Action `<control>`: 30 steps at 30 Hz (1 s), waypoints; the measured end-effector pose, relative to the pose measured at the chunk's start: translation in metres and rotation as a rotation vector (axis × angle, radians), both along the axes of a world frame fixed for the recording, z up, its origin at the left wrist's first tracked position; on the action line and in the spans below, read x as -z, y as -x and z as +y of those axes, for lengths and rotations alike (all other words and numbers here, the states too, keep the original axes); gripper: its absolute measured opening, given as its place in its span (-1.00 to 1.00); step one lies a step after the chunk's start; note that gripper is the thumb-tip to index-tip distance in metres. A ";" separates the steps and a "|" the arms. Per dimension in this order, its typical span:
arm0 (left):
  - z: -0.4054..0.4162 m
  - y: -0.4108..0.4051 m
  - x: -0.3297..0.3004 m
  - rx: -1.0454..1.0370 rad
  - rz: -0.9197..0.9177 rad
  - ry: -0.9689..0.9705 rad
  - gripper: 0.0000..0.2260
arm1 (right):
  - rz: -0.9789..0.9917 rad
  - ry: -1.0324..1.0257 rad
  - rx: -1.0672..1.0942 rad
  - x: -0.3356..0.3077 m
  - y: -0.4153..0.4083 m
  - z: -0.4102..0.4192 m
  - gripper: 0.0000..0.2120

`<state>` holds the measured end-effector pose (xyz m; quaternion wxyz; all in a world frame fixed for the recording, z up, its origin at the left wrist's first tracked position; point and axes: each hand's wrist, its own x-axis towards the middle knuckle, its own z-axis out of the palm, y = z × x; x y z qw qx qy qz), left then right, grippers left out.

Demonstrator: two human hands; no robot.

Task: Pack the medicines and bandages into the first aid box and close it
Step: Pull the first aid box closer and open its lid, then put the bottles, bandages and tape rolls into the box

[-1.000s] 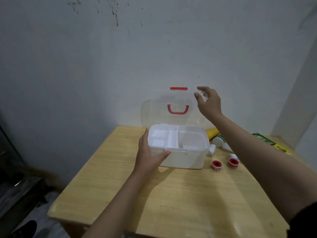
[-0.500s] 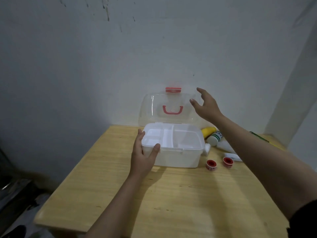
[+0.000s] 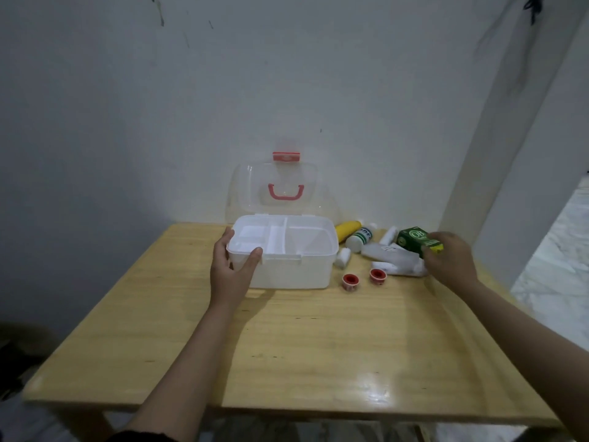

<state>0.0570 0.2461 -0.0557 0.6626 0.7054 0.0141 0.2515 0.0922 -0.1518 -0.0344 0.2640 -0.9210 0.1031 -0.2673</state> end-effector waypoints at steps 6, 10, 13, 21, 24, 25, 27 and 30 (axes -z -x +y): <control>0.000 -0.001 0.000 -0.005 -0.010 0.004 -0.47 | 0.109 -0.133 0.111 0.017 0.010 -0.030 -0.67; 0.001 0.000 0.000 0.008 -0.037 0.013 -0.49 | 0.057 -0.188 0.078 0.017 0.011 -0.028 -0.71; 0.004 -0.001 0.002 0.034 -0.048 0.018 -0.50 | 0.012 -0.221 0.090 0.013 0.016 -0.027 -0.74; 0.005 -0.004 0.005 0.067 -0.058 0.073 -0.50 | 0.012 -0.290 0.069 -0.002 0.031 -0.031 -0.83; 0.006 -0.004 0.005 0.077 -0.055 0.079 -0.49 | -0.073 -0.205 0.081 -0.010 0.036 -0.027 -0.82; 0.006 -0.004 0.004 0.078 -0.053 0.081 -0.49 | -0.118 -0.160 0.083 -0.015 0.038 -0.025 -0.83; 0.005 -0.003 0.004 0.082 -0.052 0.088 -0.50 | -0.215 -0.102 0.065 -0.027 0.040 -0.019 -0.85; 0.005 -0.003 0.003 0.083 -0.052 0.091 -0.51 | -0.356 -0.200 -0.023 -0.051 0.041 0.003 -0.82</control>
